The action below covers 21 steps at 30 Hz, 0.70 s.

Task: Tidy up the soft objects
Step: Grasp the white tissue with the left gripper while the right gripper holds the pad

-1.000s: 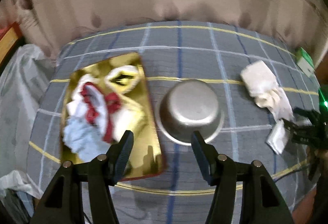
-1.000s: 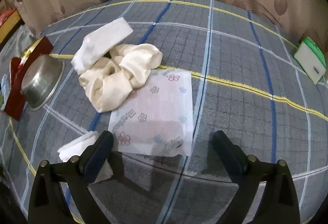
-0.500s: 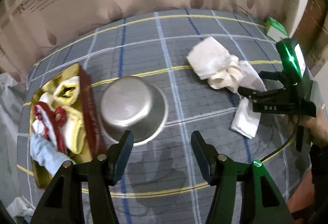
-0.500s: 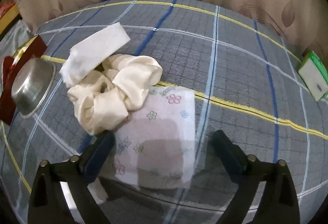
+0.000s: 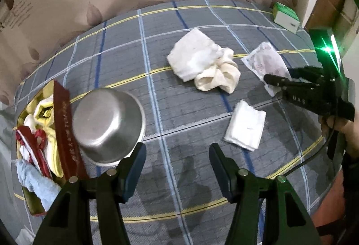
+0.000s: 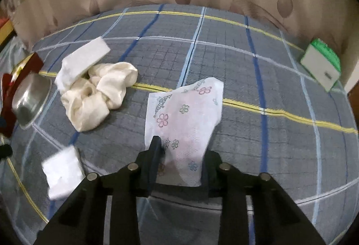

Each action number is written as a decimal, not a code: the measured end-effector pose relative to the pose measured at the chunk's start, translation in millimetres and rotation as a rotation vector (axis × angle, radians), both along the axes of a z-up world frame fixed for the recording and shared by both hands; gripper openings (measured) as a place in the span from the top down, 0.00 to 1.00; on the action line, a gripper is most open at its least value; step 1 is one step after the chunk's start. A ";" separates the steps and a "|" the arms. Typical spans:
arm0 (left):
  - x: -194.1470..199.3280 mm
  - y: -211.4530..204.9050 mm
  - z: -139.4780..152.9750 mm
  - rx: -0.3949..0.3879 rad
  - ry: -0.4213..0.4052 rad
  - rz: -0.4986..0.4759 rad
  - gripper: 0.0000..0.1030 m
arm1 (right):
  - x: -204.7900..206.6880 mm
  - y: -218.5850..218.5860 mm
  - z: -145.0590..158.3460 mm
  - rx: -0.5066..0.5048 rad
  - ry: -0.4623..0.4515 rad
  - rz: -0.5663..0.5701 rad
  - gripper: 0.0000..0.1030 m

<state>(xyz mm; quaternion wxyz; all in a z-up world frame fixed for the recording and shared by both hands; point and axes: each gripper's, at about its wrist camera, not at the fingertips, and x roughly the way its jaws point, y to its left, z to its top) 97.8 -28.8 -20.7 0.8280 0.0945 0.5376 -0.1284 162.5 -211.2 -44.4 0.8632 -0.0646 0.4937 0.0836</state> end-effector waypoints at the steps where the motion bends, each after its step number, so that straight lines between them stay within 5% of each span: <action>1: 0.4 -1.7 -0.4 -0.005 0.001 -0.004 0.42 | -2.4 0.2 0.1 -0.021 -0.008 0.016 0.32; 5: 3.5 -10.6 -1.7 -0.019 0.002 -0.028 0.42 | -7.1 -4.6 7.2 -0.022 -0.072 -0.006 0.24; 10: 1.8 -24.6 -2.6 -0.048 -0.007 -0.089 0.42 | 14.1 -1.7 -7.0 -0.028 -0.030 -0.004 0.22; 12: -0.2 -30.1 -2.8 -0.063 -0.013 -0.129 0.42 | 18.4 0.1 -10.6 -0.013 -0.047 0.004 0.29; 14: -2.0 -37.5 -4.7 -0.069 -0.007 -0.171 0.42 | 20.6 1.9 -11.1 -0.003 -0.052 0.012 0.64; 16: -2.6 -43.1 -5.7 -0.094 0.004 -0.201 0.42 | 18.3 2.5 -7.5 -0.003 -0.060 0.031 0.80; 21: 1.4 -56.8 -12.5 -0.138 0.040 -0.237 0.42 | -0.5 -4.9 -5.2 -0.007 -0.069 0.022 0.85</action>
